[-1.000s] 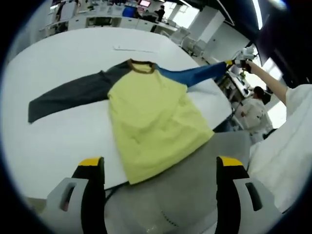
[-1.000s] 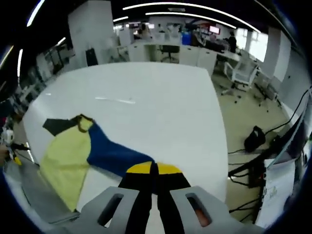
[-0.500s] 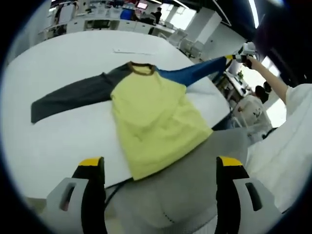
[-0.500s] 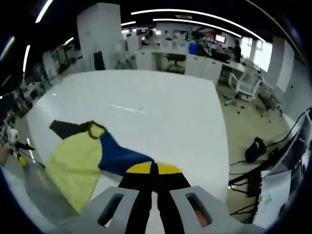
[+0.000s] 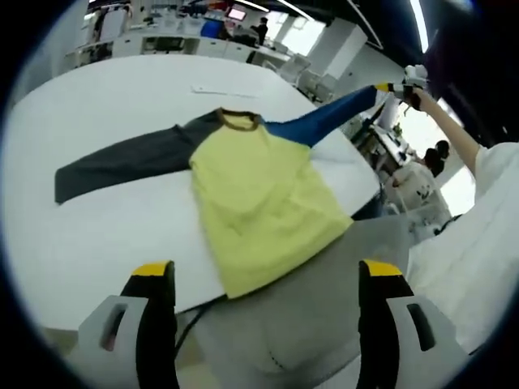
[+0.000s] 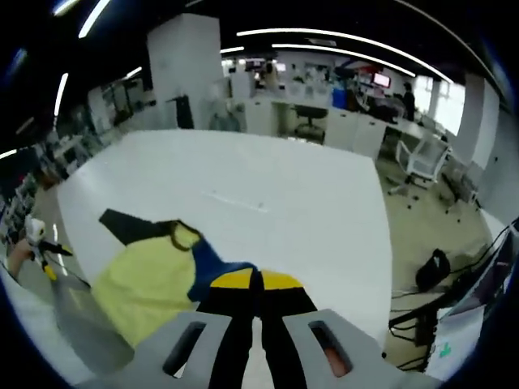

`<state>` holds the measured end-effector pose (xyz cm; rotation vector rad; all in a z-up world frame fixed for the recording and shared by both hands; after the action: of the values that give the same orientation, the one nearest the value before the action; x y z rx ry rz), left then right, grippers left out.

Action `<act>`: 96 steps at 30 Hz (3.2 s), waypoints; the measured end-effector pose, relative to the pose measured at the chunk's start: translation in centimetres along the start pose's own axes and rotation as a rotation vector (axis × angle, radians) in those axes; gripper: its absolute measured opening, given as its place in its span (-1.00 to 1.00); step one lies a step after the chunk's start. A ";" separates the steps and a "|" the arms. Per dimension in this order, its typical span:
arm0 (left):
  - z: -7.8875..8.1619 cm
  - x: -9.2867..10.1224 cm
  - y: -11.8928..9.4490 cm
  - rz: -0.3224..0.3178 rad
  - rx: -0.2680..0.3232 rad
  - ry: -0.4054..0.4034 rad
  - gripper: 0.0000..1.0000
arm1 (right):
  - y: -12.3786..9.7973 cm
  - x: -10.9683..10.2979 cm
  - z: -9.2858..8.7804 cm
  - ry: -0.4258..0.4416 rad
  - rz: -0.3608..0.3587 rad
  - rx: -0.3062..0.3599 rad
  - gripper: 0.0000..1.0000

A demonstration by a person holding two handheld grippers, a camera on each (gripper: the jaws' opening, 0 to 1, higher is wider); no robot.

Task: Fold the garment on the visible template until the final outline fits inside the template.

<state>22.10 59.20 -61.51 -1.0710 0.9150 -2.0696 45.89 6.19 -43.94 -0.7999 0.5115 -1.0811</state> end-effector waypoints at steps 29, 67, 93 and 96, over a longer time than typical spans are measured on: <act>-0.3 -1.3 -0.5 -0.009 0.023 -0.023 0.77 | -1.0 -5.4 1.8 -0.021 0.006 -0.025 -0.96; -2.8 -3.0 -2.5 -0.011 0.072 -0.076 0.76 | 4.7 -22.1 6.4 -0.045 0.440 -0.078 -0.96; -2.7 -3.5 -2.2 -0.010 0.067 -0.094 0.76 | 12.5 -30.9 4.1 -0.045 0.560 -0.215 -0.96; -2.7 -3.7 -2.2 -0.008 0.065 -0.099 0.76 | 13.2 -30.9 4.0 -0.030 0.560 -0.222 -0.96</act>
<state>21.09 64.03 -62.46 -1.1334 0.7903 -2.0189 43.94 39.01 -52.11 -0.7991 0.7834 -0.4995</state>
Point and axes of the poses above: the point that each gripper's makers call its tool centre point, and the gripper's own axes: y roughly forward along the fingers, x roughly to its right, z roughly out of its top, the point moved 2 cm from there along -y, roughly backward along the fingers, and after that the axes turned 12 degrees about -x, right-handed, at the moved point
